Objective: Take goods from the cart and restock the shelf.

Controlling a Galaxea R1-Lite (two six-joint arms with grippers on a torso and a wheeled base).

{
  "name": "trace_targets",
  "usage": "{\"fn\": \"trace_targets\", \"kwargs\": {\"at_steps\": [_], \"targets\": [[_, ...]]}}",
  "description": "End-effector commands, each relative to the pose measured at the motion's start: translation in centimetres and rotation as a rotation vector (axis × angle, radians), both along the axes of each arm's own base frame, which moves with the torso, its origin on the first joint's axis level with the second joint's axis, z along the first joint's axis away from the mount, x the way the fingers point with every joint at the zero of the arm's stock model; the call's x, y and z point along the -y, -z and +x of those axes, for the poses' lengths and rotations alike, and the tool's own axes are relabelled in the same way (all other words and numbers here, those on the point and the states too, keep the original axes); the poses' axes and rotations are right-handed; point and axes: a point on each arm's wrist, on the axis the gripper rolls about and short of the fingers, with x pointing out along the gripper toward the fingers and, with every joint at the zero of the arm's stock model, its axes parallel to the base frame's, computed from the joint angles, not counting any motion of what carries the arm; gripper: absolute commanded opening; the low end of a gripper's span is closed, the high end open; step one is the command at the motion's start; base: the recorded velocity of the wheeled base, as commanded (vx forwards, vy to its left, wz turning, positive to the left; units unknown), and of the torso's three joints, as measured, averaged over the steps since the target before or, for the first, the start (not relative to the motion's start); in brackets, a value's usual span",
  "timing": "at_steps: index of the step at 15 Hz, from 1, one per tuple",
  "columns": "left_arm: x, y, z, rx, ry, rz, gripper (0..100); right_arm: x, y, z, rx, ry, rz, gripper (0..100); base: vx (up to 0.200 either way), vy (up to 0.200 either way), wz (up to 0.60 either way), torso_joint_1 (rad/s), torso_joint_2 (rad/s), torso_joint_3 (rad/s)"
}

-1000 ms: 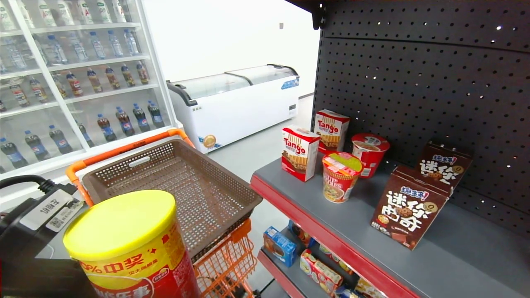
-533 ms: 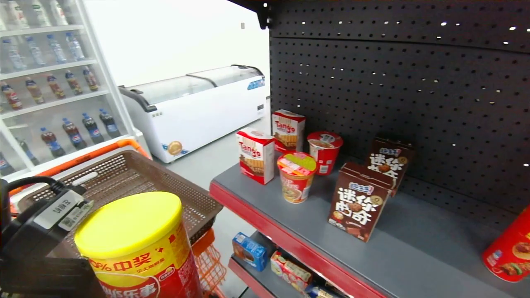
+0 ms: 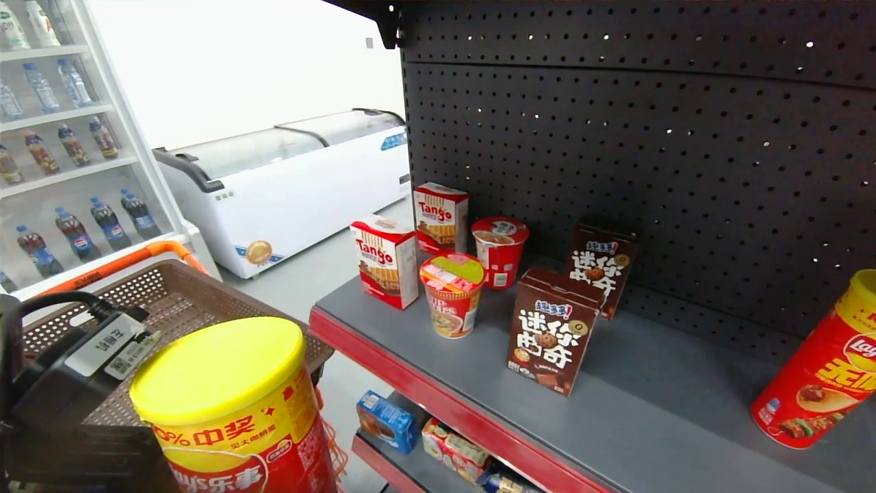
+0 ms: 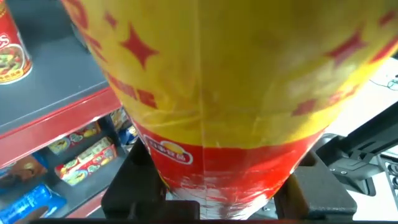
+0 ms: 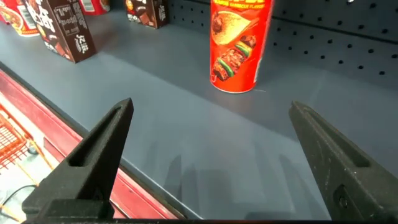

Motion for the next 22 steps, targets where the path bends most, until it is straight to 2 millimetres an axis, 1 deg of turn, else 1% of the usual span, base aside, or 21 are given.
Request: {"fn": "trace_targets", "kwargs": {"at_steps": [1,12,14,16,22], "targets": [[0.0,0.0,0.0,-0.001,0.000,0.000,0,0.0,0.0,0.0,0.001,-0.001,0.000,100,0.000,0.000,-0.60,0.002,0.00,0.002],[0.0,0.2,0.0,-0.012,-0.002,0.004,0,0.0,0.0,0.0,0.001,-0.002,0.000,100,0.000,0.000,-0.60,0.003,0.00,0.002],[-0.1,0.6,-0.2,-0.026,-0.003,0.008,0,0.0,0.0,0.0,0.001,-0.001,0.000,100,0.000,0.000,-0.60,0.000,0.00,0.002],[-0.2,1.1,-0.4,-0.039,-0.003,0.013,0,0.0,0.0,0.0,0.001,-0.001,0.000,100,0.000,0.000,0.00,0.000,0.00,0.000],[-0.2,1.0,-0.4,-0.034,-0.009,0.012,0,0.0,0.0,0.0,0.001,-0.001,0.000,100,0.000,0.000,0.00,0.000,0.00,0.000]]}}
